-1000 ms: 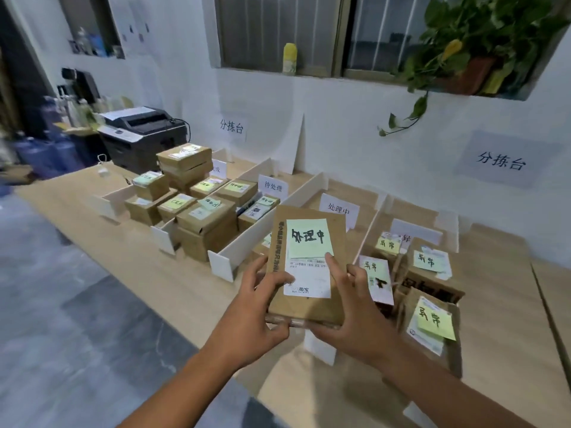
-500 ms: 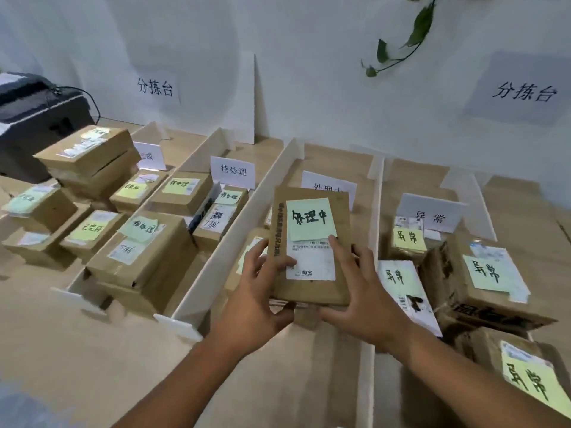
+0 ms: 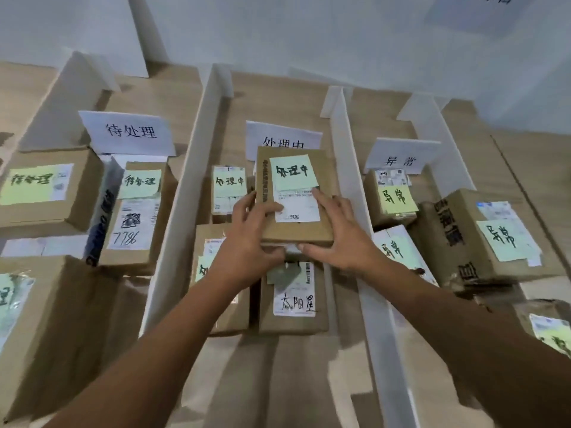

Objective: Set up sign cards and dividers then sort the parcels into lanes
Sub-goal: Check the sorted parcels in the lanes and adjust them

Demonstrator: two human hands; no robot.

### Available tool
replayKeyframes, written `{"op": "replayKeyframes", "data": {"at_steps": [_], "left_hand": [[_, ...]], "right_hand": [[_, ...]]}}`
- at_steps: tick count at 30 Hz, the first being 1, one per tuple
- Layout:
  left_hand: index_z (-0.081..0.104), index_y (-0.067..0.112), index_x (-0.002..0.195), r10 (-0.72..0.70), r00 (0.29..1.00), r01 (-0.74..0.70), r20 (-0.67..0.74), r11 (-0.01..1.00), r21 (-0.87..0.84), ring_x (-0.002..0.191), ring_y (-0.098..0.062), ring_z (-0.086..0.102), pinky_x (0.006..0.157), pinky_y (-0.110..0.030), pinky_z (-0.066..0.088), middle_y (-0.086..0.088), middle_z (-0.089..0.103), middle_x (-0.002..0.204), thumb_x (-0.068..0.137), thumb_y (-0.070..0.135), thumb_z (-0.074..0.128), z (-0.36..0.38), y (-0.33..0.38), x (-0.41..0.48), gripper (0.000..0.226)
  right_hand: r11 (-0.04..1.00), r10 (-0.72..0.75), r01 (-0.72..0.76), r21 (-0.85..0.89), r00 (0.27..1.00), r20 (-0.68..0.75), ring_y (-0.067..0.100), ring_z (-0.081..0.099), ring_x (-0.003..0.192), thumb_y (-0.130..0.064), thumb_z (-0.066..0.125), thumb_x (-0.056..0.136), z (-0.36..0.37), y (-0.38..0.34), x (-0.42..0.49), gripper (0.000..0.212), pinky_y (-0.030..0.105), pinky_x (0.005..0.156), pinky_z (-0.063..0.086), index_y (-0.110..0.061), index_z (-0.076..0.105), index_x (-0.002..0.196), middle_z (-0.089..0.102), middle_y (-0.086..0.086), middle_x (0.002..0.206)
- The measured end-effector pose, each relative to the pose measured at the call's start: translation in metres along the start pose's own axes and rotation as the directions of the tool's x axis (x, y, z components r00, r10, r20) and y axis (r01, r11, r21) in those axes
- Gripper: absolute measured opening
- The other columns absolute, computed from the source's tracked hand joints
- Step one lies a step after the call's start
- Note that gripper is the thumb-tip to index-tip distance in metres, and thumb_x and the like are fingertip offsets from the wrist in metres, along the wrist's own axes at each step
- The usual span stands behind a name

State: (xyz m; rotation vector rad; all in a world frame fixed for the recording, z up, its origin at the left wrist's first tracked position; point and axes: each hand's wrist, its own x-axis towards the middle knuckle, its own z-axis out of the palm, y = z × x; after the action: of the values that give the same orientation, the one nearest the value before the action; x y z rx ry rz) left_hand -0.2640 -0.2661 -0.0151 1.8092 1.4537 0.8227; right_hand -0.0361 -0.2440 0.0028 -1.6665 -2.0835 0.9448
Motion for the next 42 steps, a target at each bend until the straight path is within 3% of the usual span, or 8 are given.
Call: {"op": "replayKeyframes", "data": {"at_steps": [5,8,12,17,22,30,34,42], "left_hand": [[0.043,0.050,0.126,0.007,1.000,-0.007,-0.002,0.998,-0.059,0.129,0.002,0.026,0.087,0.006,0.033,0.032,0.015,0.144,0.071,0.018,0.085,0.005,-0.021,0.015,0.076],[0.043,0.047,0.129,0.028,0.999,-0.027,0.041,0.999,-0.029,0.128,0.005,0.024,0.096,0.002,0.034,0.022,0.012,0.154,0.075,0.018,0.086,-0.002,-0.020,0.013,0.075],[0.045,0.046,0.138,0.018,0.999,-0.014,-0.035,0.994,0.110,0.155,-0.025,0.014,0.115,-0.037,0.035,0.004,0.002,0.167,0.072,0.027,0.091,-0.016,0.010,-0.007,0.082],[0.053,0.036,0.136,0.211,0.970,-0.192,-0.119,0.969,0.157,0.153,-0.020,0.021,0.113,-0.037,0.033,0.000,0.021,0.164,0.068,0.039,0.093,0.005,0.102,-0.049,0.079],[0.035,0.053,0.143,0.425,0.904,-0.428,0.052,0.902,0.062,0.145,0.008,0.023,0.117,-0.019,0.023,0.018,0.027,0.154,0.067,0.051,0.091,0.097,0.239,-0.101,0.094],[0.027,0.031,0.157,0.560,0.813,-0.554,0.160,0.828,-0.082,0.152,-0.011,0.023,0.121,-0.035,0.023,0.002,0.028,0.164,0.063,0.074,0.077,0.286,0.423,-0.168,0.115],[0.023,0.043,0.157,0.582,0.790,-0.574,0.192,0.813,-0.099,0.151,-0.004,0.018,0.119,-0.033,0.023,0.007,0.021,0.166,0.066,0.076,0.074,0.346,0.477,-0.173,0.110],[0.029,0.029,0.157,0.569,0.804,-0.564,0.172,0.822,-0.084,0.152,-0.015,0.024,0.120,-0.037,0.026,-0.003,0.026,0.164,0.066,0.073,0.074,0.451,0.545,-0.126,0.110]], "right_hand": [[0.998,0.021,-0.021,0.052,1.000,0.004,-0.009,0.032,0.124,-0.063,0.077,0.070,0.002,0.003,0.014,0.107,0.007,0.095,0.032,-0.063,0.008,0.152,0.021,-0.028,0.137],[0.999,0.029,-0.031,0.041,0.999,0.044,0.000,0.013,0.147,-0.058,0.079,0.078,0.001,-0.002,0.008,0.111,0.025,0.113,0.025,-0.064,-0.003,0.151,0.010,-0.012,0.165],[0.999,-0.047,0.047,-0.019,0.999,0.010,0.013,0.004,0.156,-0.063,0.071,0.084,-0.020,-0.017,-0.032,0.106,0.045,0.123,0.024,-0.061,-0.011,0.151,-0.001,-0.011,0.170],[0.978,-0.153,0.125,-0.169,0.974,-0.168,0.011,0.008,0.155,-0.056,0.067,0.089,-0.088,-0.009,-0.134,0.096,0.043,0.124,0.024,-0.045,0.004,0.161,0.011,-0.007,0.169],[0.956,-0.200,0.092,-0.277,0.898,-0.392,0.014,0.013,0.154,-0.054,0.070,0.087,-0.188,0.044,-0.300,0.092,0.035,0.123,0.025,-0.041,0.016,0.160,0.017,-0.006,0.168],[0.956,0.020,-0.178,-0.233,0.831,-0.556,0.017,0.014,0.155,-0.056,0.068,0.090,-0.286,0.179,-0.558,0.087,0.036,0.124,0.022,-0.041,0.018,0.159,0.016,-0.004,0.169],[0.960,0.045,-0.207,-0.187,0.775,-0.630,0.011,0.018,0.153,-0.054,0.068,0.091,-0.321,0.222,-0.616,0.083,0.027,0.122,0.021,-0.038,0.024,0.160,0.021,-0.008,0.167],[0.958,0.052,-0.216,-0.187,0.776,-0.629,0.006,0.018,0.151,-0.055,0.067,0.090,-0.386,0.328,-0.636,0.083,0.025,0.118,0.023,-0.044,0.022,0.159,0.021,-0.012,0.165]]}}
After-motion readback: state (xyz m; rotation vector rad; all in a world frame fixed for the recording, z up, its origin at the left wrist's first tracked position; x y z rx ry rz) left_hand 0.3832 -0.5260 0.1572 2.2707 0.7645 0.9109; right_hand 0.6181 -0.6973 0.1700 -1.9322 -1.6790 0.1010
